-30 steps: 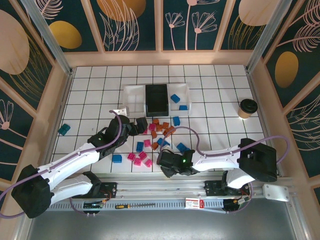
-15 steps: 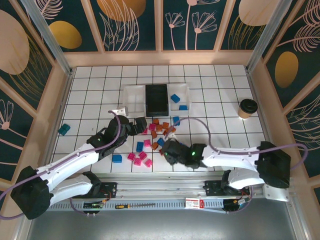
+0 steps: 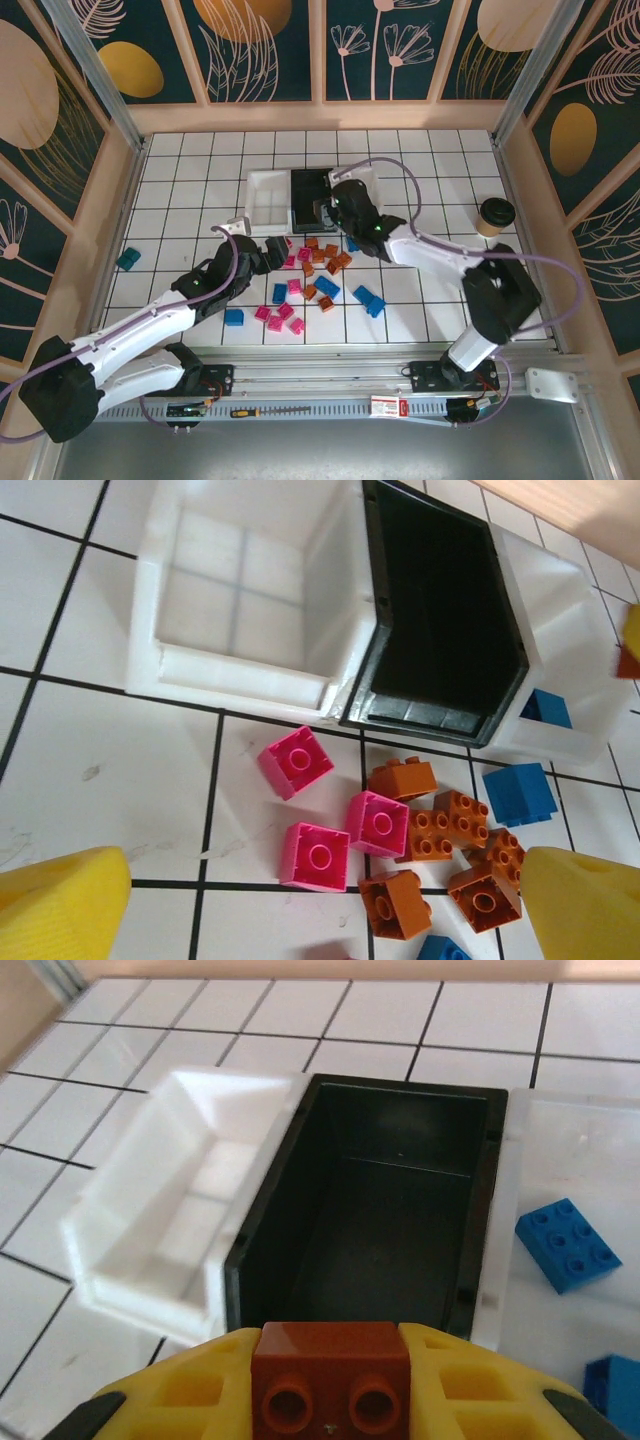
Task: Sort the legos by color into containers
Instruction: Place the lego in the container, then pick up the lego from the bottom-left of the table.
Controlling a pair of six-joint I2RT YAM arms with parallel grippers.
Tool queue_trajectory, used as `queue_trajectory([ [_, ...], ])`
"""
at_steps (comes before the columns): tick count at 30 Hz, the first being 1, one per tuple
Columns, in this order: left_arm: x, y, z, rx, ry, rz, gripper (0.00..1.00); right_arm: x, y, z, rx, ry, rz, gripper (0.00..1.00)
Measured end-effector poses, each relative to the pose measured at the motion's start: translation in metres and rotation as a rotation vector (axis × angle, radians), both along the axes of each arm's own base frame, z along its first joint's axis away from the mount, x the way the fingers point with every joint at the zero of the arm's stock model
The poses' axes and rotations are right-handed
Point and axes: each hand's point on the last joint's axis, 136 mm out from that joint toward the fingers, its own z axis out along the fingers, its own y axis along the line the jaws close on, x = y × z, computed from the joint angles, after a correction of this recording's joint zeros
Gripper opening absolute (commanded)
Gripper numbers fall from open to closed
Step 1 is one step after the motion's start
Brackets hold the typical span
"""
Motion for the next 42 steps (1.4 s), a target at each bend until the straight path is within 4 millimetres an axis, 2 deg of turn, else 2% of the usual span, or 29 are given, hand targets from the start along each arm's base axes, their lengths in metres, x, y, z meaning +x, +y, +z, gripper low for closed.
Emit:
queue_trajectory([
  [4,-0.004,0.009,-0.001,0.004,0.015,0.035,0.99,0.036,0.014,-0.025,-0.019,0.032,-0.02,0.28],
  [5,-0.005,0.011,-0.002,0.006,0.02,0.045,0.99,0.042,0.017,-0.029,-0.022,0.036,-0.022,0.33],
  [7,-0.009,0.017,-0.004,0.012,0.036,0.066,0.99,0.054,0.025,-0.041,-0.022,0.053,-0.027,0.53],
  [9,-0.012,0.022,-0.007,0.019,0.051,0.081,0.99,0.062,0.03,-0.048,-0.02,0.062,-0.031,0.62],
  [11,-0.015,0.025,-0.01,0.022,0.064,0.091,0.99,0.067,0.034,-0.051,-0.016,0.068,-0.031,0.65],
  [16,-0.022,0.03,-0.019,0.038,0.099,0.093,0.99,0.071,0.038,-0.039,0.013,0.057,-0.024,0.66],
  [20,-0.029,0.035,-0.028,0.058,0.147,0.106,0.99,0.054,0.03,-0.031,0.024,0.051,-0.016,0.66],
  [26,-0.047,0.048,-0.05,0.079,0.257,0.148,0.9,0.005,0.009,-0.017,0.08,0.046,-0.002,0.66],
  [31,-0.076,0.061,-0.086,0.095,0.402,0.188,0.83,-0.026,-0.004,-0.03,0.093,0.08,0.004,0.66],
  [34,-0.093,0.073,-0.1,0.119,0.478,0.219,0.81,-0.037,-0.011,-0.04,0.093,0.102,-0.003,0.66],
  [36,-0.099,0.078,-0.101,0.119,0.499,0.237,0.79,-0.042,-0.016,-0.042,0.101,0.106,-0.008,0.67],
  [39,-0.105,0.08,-0.1,0.089,0.504,0.247,0.78,-0.046,-0.021,-0.038,0.112,0.097,-0.018,0.66],
  [42,-0.114,0.082,-0.112,0.08,0.538,0.243,0.79,-0.046,-0.025,-0.032,0.131,0.08,-0.033,0.66],
])
